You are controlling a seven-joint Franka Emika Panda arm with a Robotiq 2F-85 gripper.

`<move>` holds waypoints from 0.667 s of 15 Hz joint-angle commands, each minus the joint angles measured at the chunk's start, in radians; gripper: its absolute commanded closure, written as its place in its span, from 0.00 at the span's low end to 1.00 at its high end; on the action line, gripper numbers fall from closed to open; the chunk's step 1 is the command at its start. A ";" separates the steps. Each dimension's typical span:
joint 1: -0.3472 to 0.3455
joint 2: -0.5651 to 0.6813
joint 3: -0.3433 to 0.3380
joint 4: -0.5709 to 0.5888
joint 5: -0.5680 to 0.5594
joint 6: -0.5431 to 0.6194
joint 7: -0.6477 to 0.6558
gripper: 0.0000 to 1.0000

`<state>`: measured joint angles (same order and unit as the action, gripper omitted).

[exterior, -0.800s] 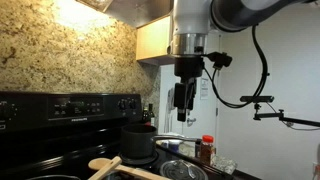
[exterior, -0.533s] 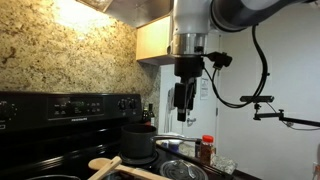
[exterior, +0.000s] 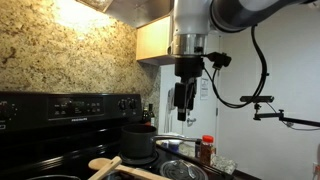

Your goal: Put the lid on the pot

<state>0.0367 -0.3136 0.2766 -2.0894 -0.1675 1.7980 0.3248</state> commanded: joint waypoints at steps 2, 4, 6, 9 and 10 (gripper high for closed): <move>0.000 0.004 -0.039 -0.021 -0.004 -0.008 0.127 0.00; -0.006 0.003 -0.055 -0.040 0.005 0.000 0.184 0.00; -0.014 0.004 -0.070 -0.066 0.016 0.023 0.240 0.00; -0.023 0.005 -0.095 -0.116 0.023 0.090 0.316 0.00; -0.022 0.003 -0.110 -0.141 0.032 0.141 0.316 0.00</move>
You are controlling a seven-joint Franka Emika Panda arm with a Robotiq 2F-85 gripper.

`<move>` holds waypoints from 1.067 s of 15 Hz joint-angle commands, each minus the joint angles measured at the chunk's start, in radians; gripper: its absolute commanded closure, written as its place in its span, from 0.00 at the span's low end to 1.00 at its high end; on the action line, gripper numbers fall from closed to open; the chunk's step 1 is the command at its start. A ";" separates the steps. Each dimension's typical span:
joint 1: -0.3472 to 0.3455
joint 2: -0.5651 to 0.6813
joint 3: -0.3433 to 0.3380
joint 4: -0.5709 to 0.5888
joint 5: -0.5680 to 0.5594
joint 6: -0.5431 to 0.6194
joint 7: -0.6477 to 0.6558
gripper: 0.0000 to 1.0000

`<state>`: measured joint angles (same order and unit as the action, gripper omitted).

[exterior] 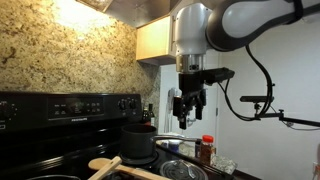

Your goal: Put the lid on the pot

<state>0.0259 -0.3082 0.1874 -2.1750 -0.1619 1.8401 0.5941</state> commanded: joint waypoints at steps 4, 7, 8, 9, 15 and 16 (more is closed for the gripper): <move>-0.035 0.019 -0.055 -0.126 0.006 0.260 0.094 0.00; -0.058 0.043 -0.076 -0.156 -0.004 0.327 0.098 0.00; -0.062 0.055 -0.083 -0.163 -0.001 0.341 0.095 0.00; -0.067 0.068 -0.089 -0.168 -0.001 0.352 0.096 0.00; -0.068 0.154 -0.123 -0.213 0.015 0.435 0.081 0.00; -0.066 0.169 -0.127 -0.218 0.022 0.455 0.078 0.00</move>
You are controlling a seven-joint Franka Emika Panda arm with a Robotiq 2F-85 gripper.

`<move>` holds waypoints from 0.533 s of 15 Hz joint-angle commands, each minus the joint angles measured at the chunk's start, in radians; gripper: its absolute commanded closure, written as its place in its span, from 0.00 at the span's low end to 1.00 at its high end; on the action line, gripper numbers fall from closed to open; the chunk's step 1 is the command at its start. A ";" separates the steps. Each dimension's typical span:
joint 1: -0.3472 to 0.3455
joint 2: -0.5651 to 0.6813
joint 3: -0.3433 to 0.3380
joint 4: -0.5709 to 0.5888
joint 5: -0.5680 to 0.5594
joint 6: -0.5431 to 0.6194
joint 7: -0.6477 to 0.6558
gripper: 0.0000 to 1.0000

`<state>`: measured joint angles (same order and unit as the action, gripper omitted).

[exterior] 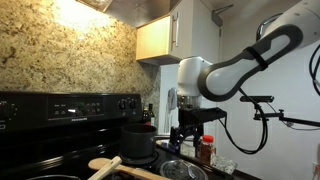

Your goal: Put the lid on the pot

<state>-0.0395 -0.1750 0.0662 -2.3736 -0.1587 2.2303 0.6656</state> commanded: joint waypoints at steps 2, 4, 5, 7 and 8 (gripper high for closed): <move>0.004 0.063 -0.012 -0.024 0.022 0.100 -0.002 0.00; 0.006 0.085 -0.017 -0.024 0.023 0.125 -0.005 0.00; 0.007 0.097 -0.020 -0.026 0.026 0.141 -0.010 0.00; 0.011 0.117 -0.026 -0.027 0.039 0.172 -0.023 0.00; 0.013 0.124 -0.028 -0.028 0.045 0.186 -0.030 0.00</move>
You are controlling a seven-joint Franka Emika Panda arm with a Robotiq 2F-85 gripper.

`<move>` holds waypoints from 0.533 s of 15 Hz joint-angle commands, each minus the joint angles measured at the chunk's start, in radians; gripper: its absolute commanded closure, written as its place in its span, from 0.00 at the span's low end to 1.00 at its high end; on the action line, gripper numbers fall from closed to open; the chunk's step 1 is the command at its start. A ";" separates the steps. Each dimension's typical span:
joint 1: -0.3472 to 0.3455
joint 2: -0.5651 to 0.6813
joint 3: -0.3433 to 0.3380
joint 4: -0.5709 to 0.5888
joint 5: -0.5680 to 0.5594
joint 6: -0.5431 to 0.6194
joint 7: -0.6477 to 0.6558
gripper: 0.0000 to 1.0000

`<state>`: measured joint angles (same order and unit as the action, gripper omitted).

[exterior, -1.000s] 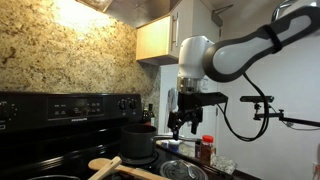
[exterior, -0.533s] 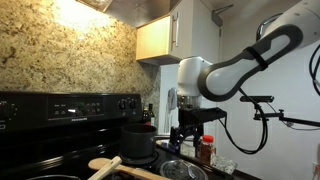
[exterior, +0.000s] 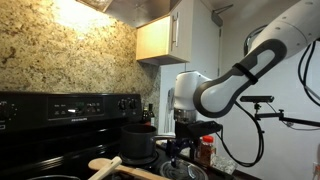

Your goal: Put the lid on the pot

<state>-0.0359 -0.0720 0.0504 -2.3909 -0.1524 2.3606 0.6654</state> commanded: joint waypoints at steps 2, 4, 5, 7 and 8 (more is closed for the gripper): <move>0.011 0.025 -0.014 -0.011 0.037 0.072 -0.029 0.26; 0.011 0.026 -0.016 -0.011 0.031 0.080 -0.030 0.40; 0.011 0.024 -0.017 -0.012 0.030 0.082 -0.034 0.47; 0.011 0.021 -0.018 -0.012 0.030 0.079 -0.033 0.61; 0.011 0.021 -0.018 -0.012 0.029 0.077 -0.032 0.67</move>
<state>-0.0341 -0.0443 0.0437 -2.3911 -0.1457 2.4125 0.6634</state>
